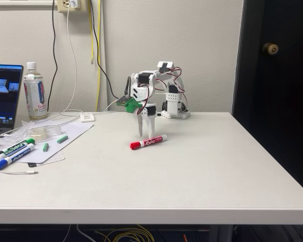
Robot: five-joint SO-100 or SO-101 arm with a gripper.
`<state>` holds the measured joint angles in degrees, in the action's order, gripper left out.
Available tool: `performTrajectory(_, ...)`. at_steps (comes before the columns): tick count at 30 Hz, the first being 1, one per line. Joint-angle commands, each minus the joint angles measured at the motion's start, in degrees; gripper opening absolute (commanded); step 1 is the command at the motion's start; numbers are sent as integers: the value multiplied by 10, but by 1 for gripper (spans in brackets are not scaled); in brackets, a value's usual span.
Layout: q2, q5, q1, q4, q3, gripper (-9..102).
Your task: Pick up the red marker.
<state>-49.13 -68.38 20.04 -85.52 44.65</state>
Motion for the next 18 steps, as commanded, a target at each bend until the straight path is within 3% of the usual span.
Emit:
performTrajectory(1, -3, 9, -11, 2, -25, 24)
performTrajectory(18, 4, 89, -64, -35, -21, 14)
